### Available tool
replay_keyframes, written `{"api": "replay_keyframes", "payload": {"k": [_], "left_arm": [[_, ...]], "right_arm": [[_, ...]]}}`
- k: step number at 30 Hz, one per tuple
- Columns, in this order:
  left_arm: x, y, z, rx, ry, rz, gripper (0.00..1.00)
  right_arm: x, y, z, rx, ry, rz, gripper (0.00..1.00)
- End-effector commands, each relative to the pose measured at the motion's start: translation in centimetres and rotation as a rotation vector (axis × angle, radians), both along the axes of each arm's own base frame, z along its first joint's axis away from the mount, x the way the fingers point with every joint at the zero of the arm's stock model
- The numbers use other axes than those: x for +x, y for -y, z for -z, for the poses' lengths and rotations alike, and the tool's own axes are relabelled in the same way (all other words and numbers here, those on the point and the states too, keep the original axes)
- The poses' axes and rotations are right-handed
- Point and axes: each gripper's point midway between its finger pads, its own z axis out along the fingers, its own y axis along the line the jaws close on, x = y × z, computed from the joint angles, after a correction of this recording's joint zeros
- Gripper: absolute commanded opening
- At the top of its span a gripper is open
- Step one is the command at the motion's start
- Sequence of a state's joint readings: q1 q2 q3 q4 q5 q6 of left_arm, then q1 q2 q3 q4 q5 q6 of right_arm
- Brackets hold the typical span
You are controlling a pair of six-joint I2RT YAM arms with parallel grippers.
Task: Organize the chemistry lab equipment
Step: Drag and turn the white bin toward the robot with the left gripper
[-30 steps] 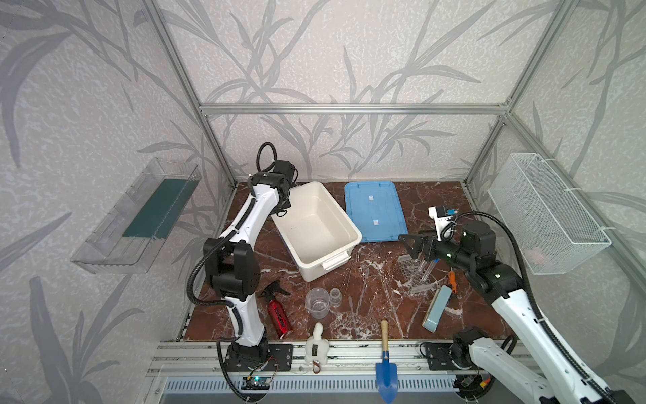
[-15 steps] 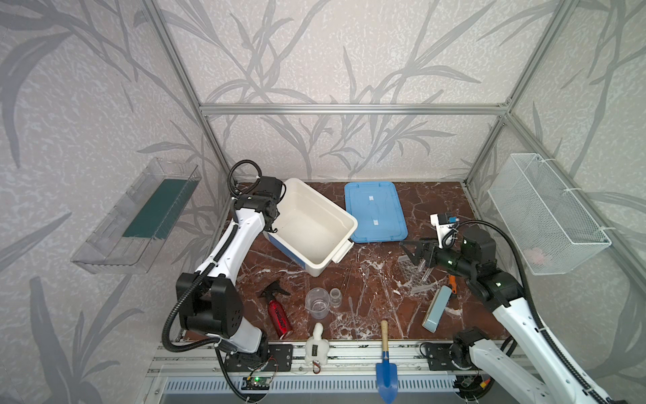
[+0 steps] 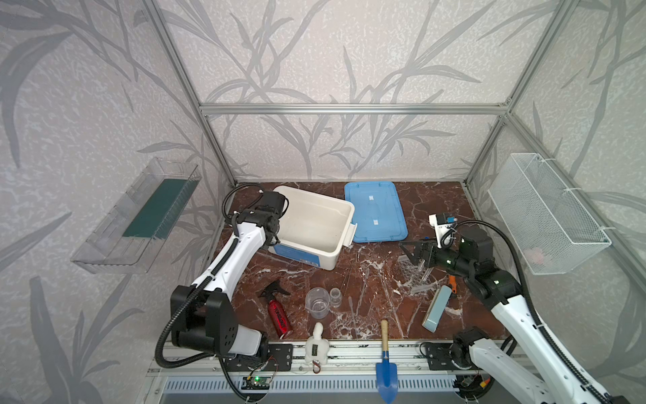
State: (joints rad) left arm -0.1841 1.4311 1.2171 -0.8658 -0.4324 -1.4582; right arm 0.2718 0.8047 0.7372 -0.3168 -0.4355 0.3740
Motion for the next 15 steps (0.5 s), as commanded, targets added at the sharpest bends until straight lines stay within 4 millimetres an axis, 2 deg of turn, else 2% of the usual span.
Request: {"api": "replay_keyframes", "payload": {"k": [1, 4, 8, 11, 15], "left_arm": [[-0.7, 0.3, 0.3, -0.036, 0.063, -0.094, 0.00], [-1.5, 0.4, 0.5, -0.043, 0.083, -0.126, 0.00], [-1.4, 1.3, 0.8, -0.078, 0.146, -0.117, 0.02], [-1.2, 1.2, 0.4, -0.051, 0.133, -0.098, 0.24], [-1.6, 0.9, 0.5, -0.041, 0.116, -0.103, 0.47]], "right_arm": [[0.0, -0.2, -0.3, 0.009, 0.019, -0.008, 0.96], [-0.3, -0.1, -0.2, 0.011, 0.015, -0.010, 0.96], [-0.5, 0.0, -0.1, 0.007, 0.014, -0.005, 0.96], [-0.7, 0.1, -0.2, 0.005, 0.013, -0.003, 0.96], [-0.9, 0.3, -0.3, 0.007, 0.018, 0.005, 0.96]]}}
